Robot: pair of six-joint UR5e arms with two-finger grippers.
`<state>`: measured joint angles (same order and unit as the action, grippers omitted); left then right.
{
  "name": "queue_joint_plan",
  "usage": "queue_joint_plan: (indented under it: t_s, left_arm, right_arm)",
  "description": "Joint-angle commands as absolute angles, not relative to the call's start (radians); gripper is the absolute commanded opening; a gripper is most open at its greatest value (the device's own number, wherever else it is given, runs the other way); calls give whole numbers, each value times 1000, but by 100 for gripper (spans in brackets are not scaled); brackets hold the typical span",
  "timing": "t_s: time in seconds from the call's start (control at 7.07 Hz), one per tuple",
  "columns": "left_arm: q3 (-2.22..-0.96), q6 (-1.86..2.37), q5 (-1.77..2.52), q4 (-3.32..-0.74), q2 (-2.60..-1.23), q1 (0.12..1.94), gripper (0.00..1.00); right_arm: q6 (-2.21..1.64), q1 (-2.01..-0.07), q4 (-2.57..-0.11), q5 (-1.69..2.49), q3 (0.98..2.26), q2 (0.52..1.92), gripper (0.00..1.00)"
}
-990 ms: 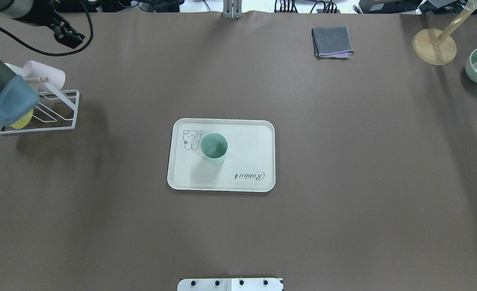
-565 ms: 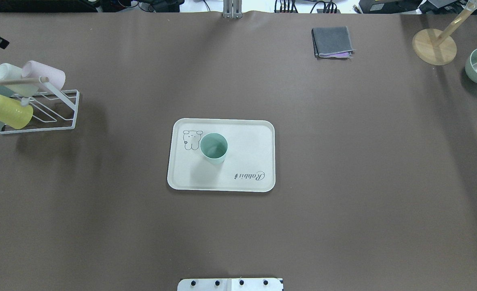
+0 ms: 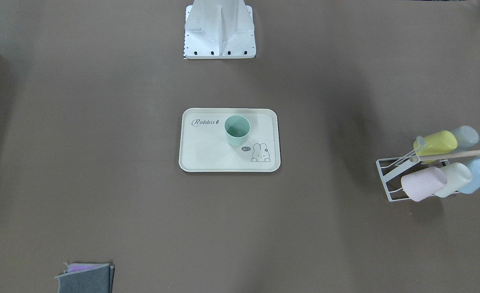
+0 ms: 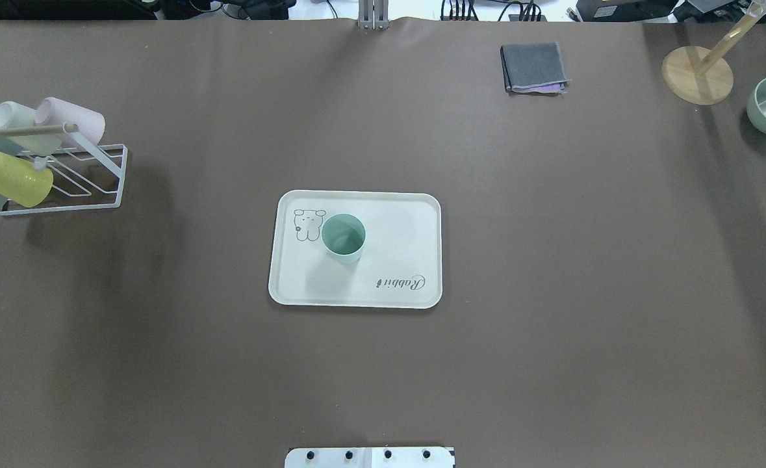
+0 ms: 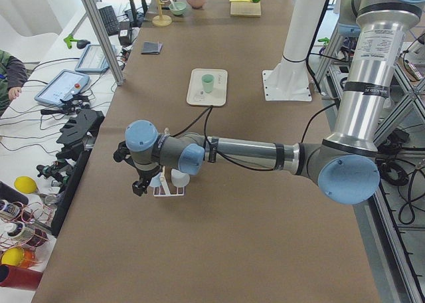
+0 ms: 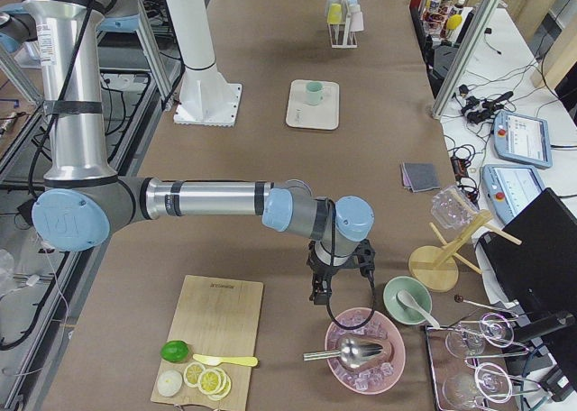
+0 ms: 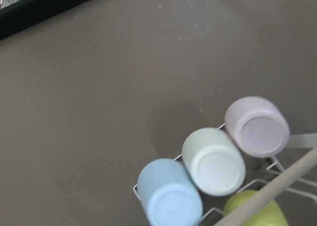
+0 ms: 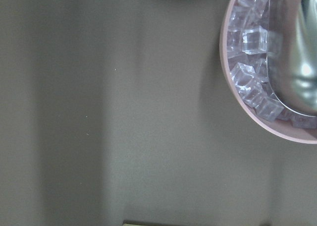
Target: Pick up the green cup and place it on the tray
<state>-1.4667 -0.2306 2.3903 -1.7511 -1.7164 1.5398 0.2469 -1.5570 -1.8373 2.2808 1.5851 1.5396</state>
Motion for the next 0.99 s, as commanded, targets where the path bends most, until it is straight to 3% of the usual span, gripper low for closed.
queue_joint_plan:
  t_s: [0.0,0.42,0.85]
  left_arm:
    - [-1485,-248,2347,-1616,-1631,1565,98]
    - [-1613,-249,2347,-1449,-1559,1603,98]
    - [-1632,-249,2347,-1443,-1557,1608,99]
  right_arm:
    - [247,-1557,-1838,2280,1585,1540,100]
    - [247,-1557,-1836,2281,1585,1539,100]
    - [247,-1557,-1836,2281,1585,1539,100]
